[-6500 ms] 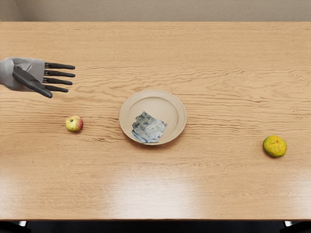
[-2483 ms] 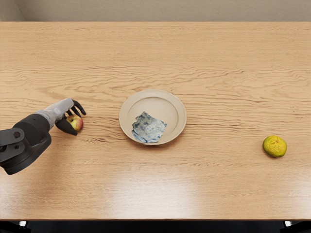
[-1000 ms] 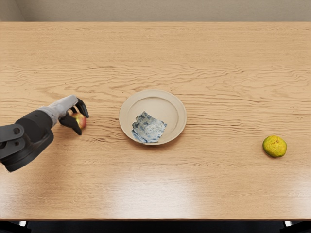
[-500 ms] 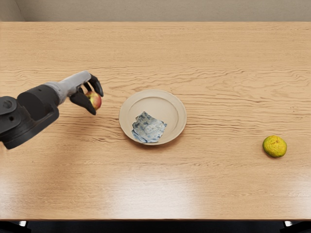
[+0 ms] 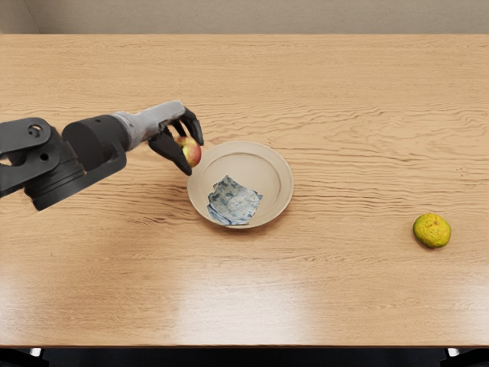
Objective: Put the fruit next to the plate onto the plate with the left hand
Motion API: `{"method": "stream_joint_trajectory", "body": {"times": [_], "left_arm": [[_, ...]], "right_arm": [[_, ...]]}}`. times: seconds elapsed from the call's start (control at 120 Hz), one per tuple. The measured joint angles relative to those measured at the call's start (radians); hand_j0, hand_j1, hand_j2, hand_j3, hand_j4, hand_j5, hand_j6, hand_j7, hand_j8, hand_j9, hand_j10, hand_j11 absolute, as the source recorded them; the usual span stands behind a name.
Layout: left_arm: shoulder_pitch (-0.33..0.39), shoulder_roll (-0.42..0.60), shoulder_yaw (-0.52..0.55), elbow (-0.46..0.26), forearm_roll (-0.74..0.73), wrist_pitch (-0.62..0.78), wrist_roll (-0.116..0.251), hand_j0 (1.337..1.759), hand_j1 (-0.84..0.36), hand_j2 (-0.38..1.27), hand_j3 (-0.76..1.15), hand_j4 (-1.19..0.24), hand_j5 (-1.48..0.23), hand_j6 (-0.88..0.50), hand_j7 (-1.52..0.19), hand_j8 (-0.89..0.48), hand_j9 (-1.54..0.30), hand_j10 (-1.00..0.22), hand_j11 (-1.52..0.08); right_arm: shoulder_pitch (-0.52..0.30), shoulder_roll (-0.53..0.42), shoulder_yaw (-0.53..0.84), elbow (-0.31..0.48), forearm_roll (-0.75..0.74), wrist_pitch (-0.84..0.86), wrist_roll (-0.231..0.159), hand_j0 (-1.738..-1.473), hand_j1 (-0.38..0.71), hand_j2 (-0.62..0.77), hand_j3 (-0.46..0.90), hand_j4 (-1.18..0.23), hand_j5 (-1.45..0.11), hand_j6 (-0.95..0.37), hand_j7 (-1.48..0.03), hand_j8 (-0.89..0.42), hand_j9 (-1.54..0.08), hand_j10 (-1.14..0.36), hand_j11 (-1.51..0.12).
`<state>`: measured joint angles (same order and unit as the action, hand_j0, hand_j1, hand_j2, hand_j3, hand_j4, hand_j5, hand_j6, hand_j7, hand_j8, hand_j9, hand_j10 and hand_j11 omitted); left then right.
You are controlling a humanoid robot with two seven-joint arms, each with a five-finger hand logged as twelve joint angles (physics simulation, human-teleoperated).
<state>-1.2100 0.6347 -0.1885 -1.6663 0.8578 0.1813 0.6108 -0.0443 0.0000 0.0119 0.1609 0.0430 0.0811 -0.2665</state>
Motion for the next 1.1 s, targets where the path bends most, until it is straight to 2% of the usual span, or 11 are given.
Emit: {"method": "stream_joint_trajectory", "body": {"times": [0.117,0.167,0.267,0.358,0.475,0.533,0.642,0.883,0.925,1.1], "left_arm": [[-0.014,-0.041,0.0,0.008,-0.024,-0.001,0.0,1.653,-0.32,0.44,0.0,-0.75,-1.07,-0.42,-1.03,-0.39,-1.03,-0.65,-1.04],[-0.017,-0.048,0.001,0.015,-0.031,-0.001,0.0,1.653,-0.33,0.47,0.0,-0.75,-1.07,-0.41,-1.03,-0.39,-1.03,-0.65,-1.04],[-0.017,-0.105,0.002,0.036,-0.04,-0.002,-0.001,1.653,-0.35,0.51,0.0,-0.75,-1.08,-0.39,-1.04,-0.36,-1.04,-0.64,-1.05],[-0.017,-0.159,0.001,0.062,-0.042,-0.001,-0.001,1.653,-0.33,0.47,0.0,-0.76,-1.08,-0.39,-1.04,-0.38,-1.04,-0.65,-1.05],[-0.019,-0.218,0.002,0.097,-0.045,-0.002,-0.001,1.654,-0.36,0.58,0.0,-0.76,-1.09,-0.4,-1.05,-0.37,-1.05,-0.69,-1.06],[-0.017,-0.226,0.004,0.118,-0.044,-0.001,-0.001,1.653,-0.3,0.44,0.0,-0.76,-1.09,-0.41,-1.05,-0.39,-1.05,-0.7,-1.06],[-0.013,-0.264,0.006,0.174,-0.04,-0.012,0.0,1.653,-0.23,0.37,0.0,-0.77,-1.09,-0.45,-1.05,-0.44,-1.05,-0.75,-1.06],[-0.01,-0.282,0.009,0.223,-0.034,-0.018,0.0,1.652,-0.17,0.27,0.0,-0.77,-1.08,-0.5,-1.05,-0.48,-1.05,-0.79,-1.06],[-0.008,-0.282,0.005,0.223,-0.034,-0.015,0.0,1.653,-0.17,0.29,0.0,-0.73,-1.02,-0.5,-0.99,-0.48,-1.0,-0.79,-1.0],[0.0,-0.282,-0.026,0.211,-0.039,0.015,0.0,1.656,0.03,0.14,0.0,-0.39,-0.54,-0.3,-0.53,-0.29,-0.53,-0.42,-0.53]], "right_arm": [[0.001,0.0,0.0,0.0,0.0,0.0,-0.003,-1.658,-0.35,0.0,0.0,0.0,0.0,0.0,0.0,0.0,0.0,0.0,0.0],[0.002,0.0,0.0,0.0,0.0,0.0,-0.007,-1.658,-0.35,0.0,0.0,0.0,0.0,0.0,0.0,0.0,0.0,0.0,0.0],[0.003,0.0,0.0,-0.001,0.0,-0.001,-0.01,-1.658,-0.35,0.0,0.0,0.0,0.0,0.0,0.0,0.0,0.0,0.0,0.0],[0.003,0.0,0.0,-0.001,0.0,-0.001,-0.012,-1.658,-0.35,0.0,0.0,0.0,0.0,0.0,0.0,0.0,0.0,0.0,0.0],[0.003,0.0,0.0,-0.002,0.001,-0.001,-0.012,-1.658,-0.35,0.0,0.0,0.0,0.0,0.0,0.0,0.0,0.0,0.0,0.0],[0.003,0.0,0.0,-0.003,0.0,-0.001,-0.013,-1.658,-0.35,0.0,0.0,0.0,0.0,0.0,0.0,0.0,0.0,0.0,0.0],[0.003,0.0,0.0,-0.003,0.0,-0.001,-0.013,-1.658,-0.35,0.0,0.0,0.0,0.0,0.0,0.0,0.0,0.0,0.0,0.0],[0.003,0.0,0.0,-0.003,0.0,-0.001,-0.013,-1.658,-0.35,0.0,0.0,0.0,0.0,0.0,0.0,0.0,0.0,0.0,0.0],[0.003,0.0,0.0,-0.003,0.0,-0.001,-0.013,-1.658,-0.35,0.0,0.0,0.0,0.0,0.0,0.0,0.0,0.0,0.0,0.0],[0.003,0.0,0.0,-0.003,0.0,-0.001,-0.013,-1.658,-0.35,0.0,0.0,0.0,0.0,0.0,0.0,0.0,0.0,0.0,0.0]]}}
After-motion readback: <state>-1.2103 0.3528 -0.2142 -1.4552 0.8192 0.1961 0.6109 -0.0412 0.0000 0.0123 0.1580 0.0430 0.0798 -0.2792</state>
